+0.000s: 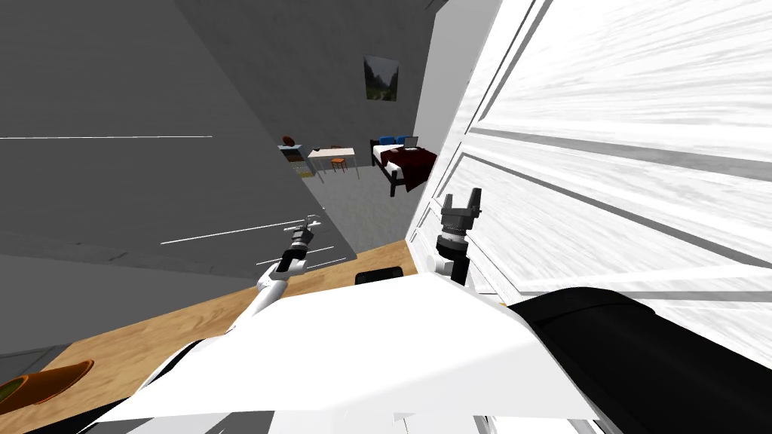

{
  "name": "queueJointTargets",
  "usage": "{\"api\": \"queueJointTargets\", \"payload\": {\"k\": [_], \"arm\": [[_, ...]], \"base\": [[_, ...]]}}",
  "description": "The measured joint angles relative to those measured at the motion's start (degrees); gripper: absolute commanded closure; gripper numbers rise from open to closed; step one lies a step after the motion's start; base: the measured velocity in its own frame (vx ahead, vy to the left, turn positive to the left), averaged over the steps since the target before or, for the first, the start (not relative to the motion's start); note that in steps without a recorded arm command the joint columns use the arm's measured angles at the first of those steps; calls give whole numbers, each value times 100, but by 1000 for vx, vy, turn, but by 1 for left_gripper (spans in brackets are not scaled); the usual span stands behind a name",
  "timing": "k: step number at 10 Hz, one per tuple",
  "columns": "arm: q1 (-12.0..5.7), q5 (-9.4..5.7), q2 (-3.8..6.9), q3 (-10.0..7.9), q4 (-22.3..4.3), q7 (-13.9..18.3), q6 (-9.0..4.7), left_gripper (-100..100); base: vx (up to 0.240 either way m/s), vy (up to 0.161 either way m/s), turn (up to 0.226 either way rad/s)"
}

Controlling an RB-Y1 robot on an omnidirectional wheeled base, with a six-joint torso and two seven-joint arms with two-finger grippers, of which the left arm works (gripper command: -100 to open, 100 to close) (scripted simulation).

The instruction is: Pull the door open

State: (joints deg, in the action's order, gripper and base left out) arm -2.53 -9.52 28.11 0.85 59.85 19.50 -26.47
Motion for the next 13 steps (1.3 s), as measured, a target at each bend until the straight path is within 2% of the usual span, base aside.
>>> {"api": "queueJointTargets", "payload": {"k": [4,5,6,7,10,11,13], "arm": [[260,-7,295,281,142,307,-209,100],[301,-6,352,344,157,375,-265,100],[320,0,343,373,152,387,-271,100],[387,-3,407,409,201,423,-320,100],[571,-11,657,594,284,641,-596,100],[690,-19,773,662,384,727,-683,100],[787,-13,915,799,395,862,-878,100]], "base": [[-226,75,-131],[-108,29,-35],[-174,55,-109],[-251,88,-149],[-214,103,-144],[-226,98,-112],[-158,75,-76]]}}
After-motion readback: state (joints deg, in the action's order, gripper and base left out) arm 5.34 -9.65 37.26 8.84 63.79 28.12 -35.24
